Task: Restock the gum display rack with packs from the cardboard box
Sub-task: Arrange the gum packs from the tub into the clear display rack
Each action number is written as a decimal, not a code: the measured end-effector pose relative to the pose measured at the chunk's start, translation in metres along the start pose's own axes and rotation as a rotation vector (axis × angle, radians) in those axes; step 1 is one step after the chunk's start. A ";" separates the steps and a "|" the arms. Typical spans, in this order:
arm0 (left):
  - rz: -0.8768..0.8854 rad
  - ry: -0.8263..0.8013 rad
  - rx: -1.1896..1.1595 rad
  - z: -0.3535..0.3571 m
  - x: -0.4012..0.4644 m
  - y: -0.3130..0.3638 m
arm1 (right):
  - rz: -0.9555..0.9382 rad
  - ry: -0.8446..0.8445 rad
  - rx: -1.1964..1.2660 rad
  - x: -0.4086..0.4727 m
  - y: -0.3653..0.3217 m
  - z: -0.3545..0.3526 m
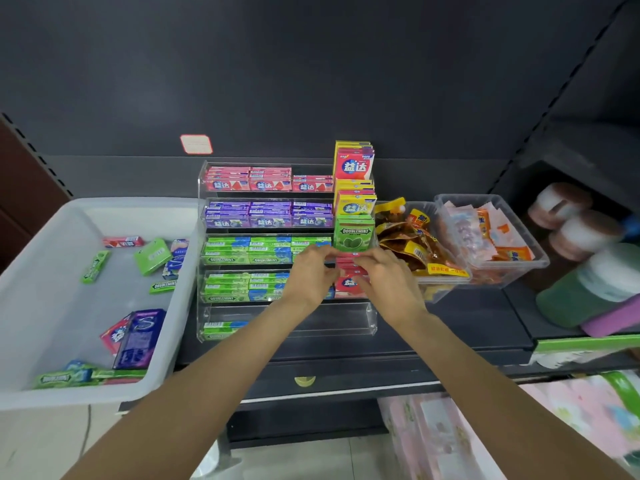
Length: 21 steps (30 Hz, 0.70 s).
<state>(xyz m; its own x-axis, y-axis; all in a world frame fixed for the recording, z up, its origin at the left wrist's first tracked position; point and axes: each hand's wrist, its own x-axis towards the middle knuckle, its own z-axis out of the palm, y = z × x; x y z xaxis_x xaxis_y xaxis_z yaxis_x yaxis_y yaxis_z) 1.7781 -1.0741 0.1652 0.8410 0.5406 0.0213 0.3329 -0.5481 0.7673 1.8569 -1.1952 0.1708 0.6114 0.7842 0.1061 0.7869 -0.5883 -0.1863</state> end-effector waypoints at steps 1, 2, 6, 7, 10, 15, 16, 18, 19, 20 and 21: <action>0.005 0.009 0.001 -0.006 -0.004 -0.003 | 0.004 0.013 0.063 0.000 -0.006 -0.002; 0.011 0.023 0.006 -0.014 -0.008 -0.007 | 0.004 0.025 0.128 0.000 -0.014 -0.005; 0.026 0.116 0.017 -0.061 -0.032 -0.031 | -0.035 0.030 0.301 0.011 -0.058 -0.009; 0.019 0.142 0.017 -0.076 -0.038 -0.040 | -0.049 0.023 0.343 0.014 -0.072 -0.008; -0.003 0.234 0.067 -0.122 -0.056 -0.073 | -0.110 -0.013 0.420 0.024 -0.121 0.000; -0.158 0.314 0.119 -0.200 -0.074 -0.146 | -0.202 -0.069 0.462 0.049 -0.209 0.021; -0.183 0.317 0.131 -0.215 -0.075 -0.161 | -0.211 -0.078 0.461 0.055 -0.227 0.026; -0.222 0.306 0.165 -0.240 -0.075 -0.191 | -0.219 -0.093 0.452 0.068 -0.261 0.038; -0.244 0.289 0.181 -0.251 -0.074 -0.205 | -0.216 -0.108 0.448 0.074 -0.277 0.046; -0.264 0.268 0.193 -0.259 -0.071 -0.218 | -0.205 -0.136 0.442 0.081 -0.291 0.054; -0.287 0.237 0.205 -0.265 -0.068 -0.231 | -0.189 -0.167 0.429 0.087 -0.303 0.063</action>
<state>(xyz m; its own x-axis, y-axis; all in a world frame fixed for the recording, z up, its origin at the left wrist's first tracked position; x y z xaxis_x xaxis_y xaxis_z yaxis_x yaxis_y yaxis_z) 1.5310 -0.8146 0.1563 0.5888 0.8082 -0.0096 0.6370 -0.4567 0.6210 1.6665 -0.9359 0.1754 0.4121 0.9108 0.0249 0.7556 -0.3263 -0.5680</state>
